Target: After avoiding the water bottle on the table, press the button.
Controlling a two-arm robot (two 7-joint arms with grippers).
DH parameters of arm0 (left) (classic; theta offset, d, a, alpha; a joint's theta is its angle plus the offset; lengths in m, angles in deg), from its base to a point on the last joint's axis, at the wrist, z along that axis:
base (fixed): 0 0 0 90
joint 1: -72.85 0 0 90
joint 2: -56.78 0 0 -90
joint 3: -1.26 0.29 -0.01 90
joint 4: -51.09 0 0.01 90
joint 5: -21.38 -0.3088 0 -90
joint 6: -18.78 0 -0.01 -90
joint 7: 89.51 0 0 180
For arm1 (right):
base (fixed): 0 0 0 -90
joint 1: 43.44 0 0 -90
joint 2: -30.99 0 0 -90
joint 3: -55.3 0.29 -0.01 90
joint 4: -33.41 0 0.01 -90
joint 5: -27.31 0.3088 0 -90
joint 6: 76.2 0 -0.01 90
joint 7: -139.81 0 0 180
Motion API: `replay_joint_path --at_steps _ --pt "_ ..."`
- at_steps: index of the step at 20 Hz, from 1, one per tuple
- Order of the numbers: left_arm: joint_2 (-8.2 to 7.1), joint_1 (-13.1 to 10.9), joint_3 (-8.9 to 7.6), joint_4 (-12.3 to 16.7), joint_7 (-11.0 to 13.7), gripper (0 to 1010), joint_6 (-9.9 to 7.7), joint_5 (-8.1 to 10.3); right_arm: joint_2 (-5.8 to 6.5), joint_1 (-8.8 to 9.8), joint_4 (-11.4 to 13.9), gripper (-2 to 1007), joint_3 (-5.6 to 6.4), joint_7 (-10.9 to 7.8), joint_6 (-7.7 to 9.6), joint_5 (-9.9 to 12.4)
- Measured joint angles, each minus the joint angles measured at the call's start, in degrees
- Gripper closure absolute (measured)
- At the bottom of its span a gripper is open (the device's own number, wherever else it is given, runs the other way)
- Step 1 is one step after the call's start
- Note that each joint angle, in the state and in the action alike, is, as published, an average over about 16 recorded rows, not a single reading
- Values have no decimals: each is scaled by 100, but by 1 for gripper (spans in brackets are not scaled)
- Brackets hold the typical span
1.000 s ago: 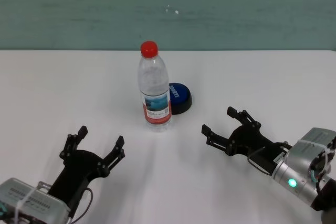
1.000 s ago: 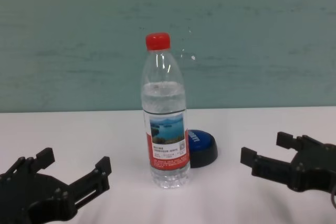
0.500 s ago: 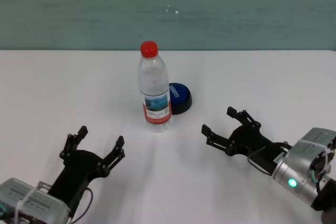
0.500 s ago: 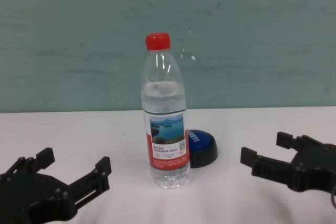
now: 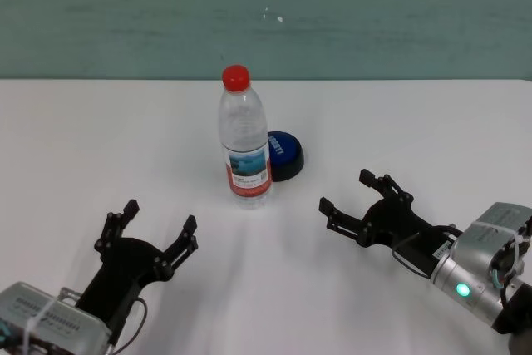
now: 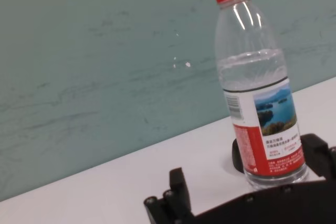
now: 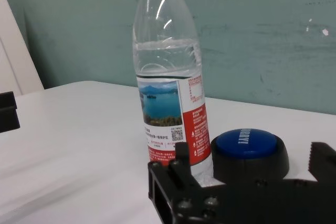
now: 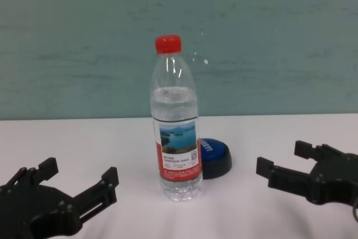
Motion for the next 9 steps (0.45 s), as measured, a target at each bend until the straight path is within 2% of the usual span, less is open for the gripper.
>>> replay_joint_path --at_steps 9 --pt "0 0 0 0 0 10 0 0 0 0 0 1 0 0 0 0"
